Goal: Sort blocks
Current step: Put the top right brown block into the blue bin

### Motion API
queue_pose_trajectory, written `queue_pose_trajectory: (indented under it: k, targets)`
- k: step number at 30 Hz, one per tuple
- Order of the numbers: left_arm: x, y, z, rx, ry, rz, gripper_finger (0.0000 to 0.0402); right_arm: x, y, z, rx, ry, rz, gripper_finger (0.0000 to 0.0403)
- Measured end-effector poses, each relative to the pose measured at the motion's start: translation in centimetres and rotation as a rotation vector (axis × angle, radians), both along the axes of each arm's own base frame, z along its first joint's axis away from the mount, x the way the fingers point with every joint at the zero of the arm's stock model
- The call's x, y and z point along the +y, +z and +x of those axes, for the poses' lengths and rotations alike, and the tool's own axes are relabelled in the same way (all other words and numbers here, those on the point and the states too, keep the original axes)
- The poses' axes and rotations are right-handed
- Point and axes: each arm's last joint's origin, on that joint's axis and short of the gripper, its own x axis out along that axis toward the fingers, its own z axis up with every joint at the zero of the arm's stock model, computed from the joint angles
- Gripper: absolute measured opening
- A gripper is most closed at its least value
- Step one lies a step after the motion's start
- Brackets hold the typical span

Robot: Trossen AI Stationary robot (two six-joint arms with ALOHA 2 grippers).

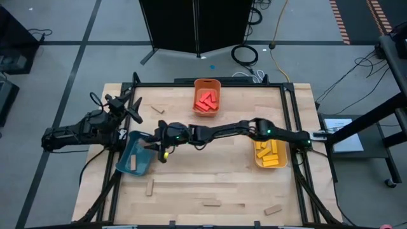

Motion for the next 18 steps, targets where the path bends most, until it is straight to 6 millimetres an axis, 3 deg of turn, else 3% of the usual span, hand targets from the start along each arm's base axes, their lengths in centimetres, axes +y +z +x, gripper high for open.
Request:
queue_pose_trajectory:
  k: [8, 18]
  targets:
    - [0.0, 0.0, 0.0, 0.0, -0.002, 0.0, 0.0219, -0.3, -3.2, 1.6, 0.024, -0.019, 0.005, 0.0094]
    - [0.0, 0.0, 0.1, -0.007, -0.033, 0.0, 0.0219, -0.7, -3.7, 1.6, 0.052, -0.089, -0.023, 0.0127]
